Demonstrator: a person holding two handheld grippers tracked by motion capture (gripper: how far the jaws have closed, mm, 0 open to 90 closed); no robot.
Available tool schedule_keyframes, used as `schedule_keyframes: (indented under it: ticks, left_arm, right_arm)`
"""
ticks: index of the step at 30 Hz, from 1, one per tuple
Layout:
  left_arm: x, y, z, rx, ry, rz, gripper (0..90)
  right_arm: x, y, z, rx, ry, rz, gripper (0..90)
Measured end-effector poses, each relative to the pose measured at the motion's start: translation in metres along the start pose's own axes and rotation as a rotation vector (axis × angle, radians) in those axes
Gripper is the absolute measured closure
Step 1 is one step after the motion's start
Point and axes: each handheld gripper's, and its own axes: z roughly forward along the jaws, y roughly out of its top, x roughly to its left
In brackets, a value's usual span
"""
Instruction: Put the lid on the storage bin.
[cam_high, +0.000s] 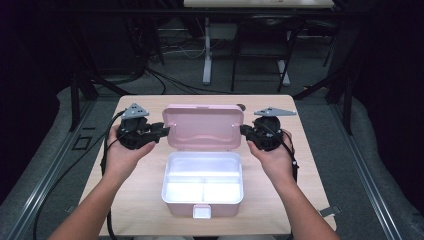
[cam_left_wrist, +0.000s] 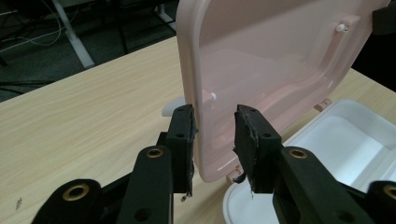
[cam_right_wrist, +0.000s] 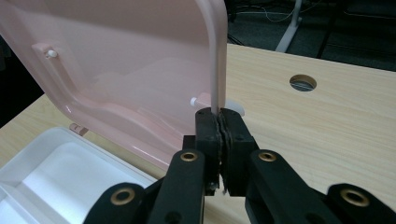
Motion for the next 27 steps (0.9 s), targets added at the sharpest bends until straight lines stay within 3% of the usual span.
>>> schedule_keyframes:
  ticks: [15, 27]
  left_arm:
    - [-0.002, 0.014, -0.002, -0.086, 0.063, 0.002, 74.8]
    - [-0.003, 0.014, -0.007, -0.101, 0.076, 0.012, 81.4]
  right_arm:
    - [0.001, -0.002, -0.003, -0.003, 0.000, -0.009, 87.0]
    - [0.003, -0.005, -0.006, -0.013, -0.001, -0.013, 86.6]
